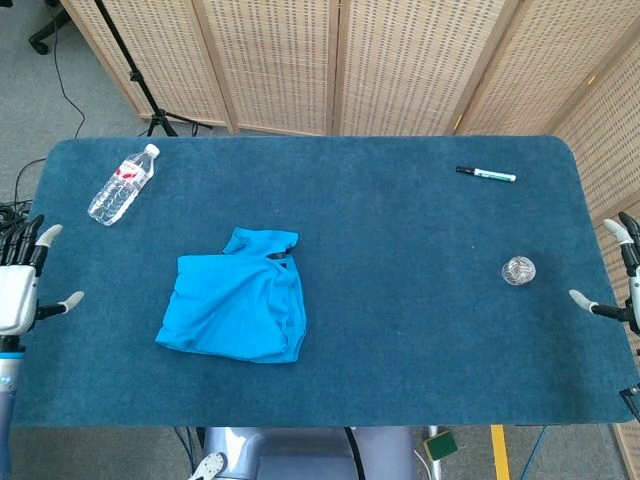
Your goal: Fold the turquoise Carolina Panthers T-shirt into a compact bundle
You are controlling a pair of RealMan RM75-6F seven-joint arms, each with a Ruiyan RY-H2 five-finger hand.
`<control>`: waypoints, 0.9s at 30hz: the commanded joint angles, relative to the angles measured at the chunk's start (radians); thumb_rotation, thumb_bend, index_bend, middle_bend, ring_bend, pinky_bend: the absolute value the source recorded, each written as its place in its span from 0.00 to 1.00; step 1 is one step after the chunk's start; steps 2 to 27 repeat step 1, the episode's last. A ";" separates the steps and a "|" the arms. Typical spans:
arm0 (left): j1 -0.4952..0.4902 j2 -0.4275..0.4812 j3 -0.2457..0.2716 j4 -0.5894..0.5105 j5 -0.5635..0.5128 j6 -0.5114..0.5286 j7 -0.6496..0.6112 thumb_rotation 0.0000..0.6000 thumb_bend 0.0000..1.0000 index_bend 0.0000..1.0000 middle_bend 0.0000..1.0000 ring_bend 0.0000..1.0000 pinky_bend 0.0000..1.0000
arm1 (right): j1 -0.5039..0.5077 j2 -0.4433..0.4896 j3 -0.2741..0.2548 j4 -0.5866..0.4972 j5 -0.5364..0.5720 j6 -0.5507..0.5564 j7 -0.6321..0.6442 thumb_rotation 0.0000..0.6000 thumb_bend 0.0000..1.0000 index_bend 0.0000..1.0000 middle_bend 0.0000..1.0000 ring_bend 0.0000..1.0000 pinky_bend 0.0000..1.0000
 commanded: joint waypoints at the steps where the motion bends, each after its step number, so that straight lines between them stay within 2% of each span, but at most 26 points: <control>1: 0.013 0.009 0.005 0.006 0.012 0.001 -0.008 1.00 0.00 0.00 0.00 0.00 0.00 | -0.007 -0.006 0.001 -0.003 0.008 0.012 -0.034 1.00 0.00 0.00 0.00 0.00 0.00; 27: 0.013 0.009 0.005 0.006 0.012 0.001 -0.008 1.00 0.00 0.00 0.00 0.00 0.00 | -0.007 -0.006 0.001 -0.003 0.008 0.012 -0.034 1.00 0.00 0.00 0.00 0.00 0.00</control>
